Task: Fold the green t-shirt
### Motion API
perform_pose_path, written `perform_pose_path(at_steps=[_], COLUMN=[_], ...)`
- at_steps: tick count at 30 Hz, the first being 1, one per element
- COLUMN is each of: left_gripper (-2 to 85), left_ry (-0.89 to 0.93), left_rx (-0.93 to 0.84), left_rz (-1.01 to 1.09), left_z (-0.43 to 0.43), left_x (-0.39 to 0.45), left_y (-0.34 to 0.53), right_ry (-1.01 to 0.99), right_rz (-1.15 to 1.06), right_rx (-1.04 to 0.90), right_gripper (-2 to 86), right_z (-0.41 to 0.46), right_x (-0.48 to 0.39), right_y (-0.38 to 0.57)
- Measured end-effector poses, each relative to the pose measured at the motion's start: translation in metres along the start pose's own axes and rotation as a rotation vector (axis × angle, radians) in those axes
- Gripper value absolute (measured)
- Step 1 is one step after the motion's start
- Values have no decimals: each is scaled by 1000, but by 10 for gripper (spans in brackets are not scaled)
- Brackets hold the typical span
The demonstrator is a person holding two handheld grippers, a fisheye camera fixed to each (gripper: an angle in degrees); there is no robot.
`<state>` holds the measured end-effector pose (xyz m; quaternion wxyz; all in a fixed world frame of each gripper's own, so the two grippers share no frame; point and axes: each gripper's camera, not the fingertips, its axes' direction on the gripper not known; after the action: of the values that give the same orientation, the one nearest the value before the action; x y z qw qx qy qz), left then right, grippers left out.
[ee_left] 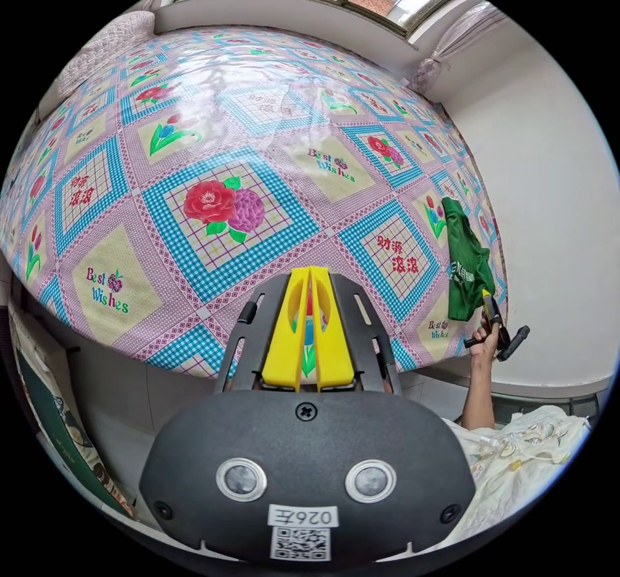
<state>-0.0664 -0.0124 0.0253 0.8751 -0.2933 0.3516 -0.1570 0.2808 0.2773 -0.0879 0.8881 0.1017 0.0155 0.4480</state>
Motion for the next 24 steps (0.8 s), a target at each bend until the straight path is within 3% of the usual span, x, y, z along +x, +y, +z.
perform_pose_path(at_steps=[11, 24], left_gripper=[-10, -10], left_ry=[42, -18], left_rx=[1, 46], left_rz=[-42, -128], left_z=[-16, -56], left_x=[-86, -201], left_y=[-12, -24], right_ry=[-315, -654], right_rz=[-147, -466], right_rx=[-316, -771], right_gripper=[-11, -7], right_z=[117, 218], right_x=[-119, -338], right_y=[61, 203])
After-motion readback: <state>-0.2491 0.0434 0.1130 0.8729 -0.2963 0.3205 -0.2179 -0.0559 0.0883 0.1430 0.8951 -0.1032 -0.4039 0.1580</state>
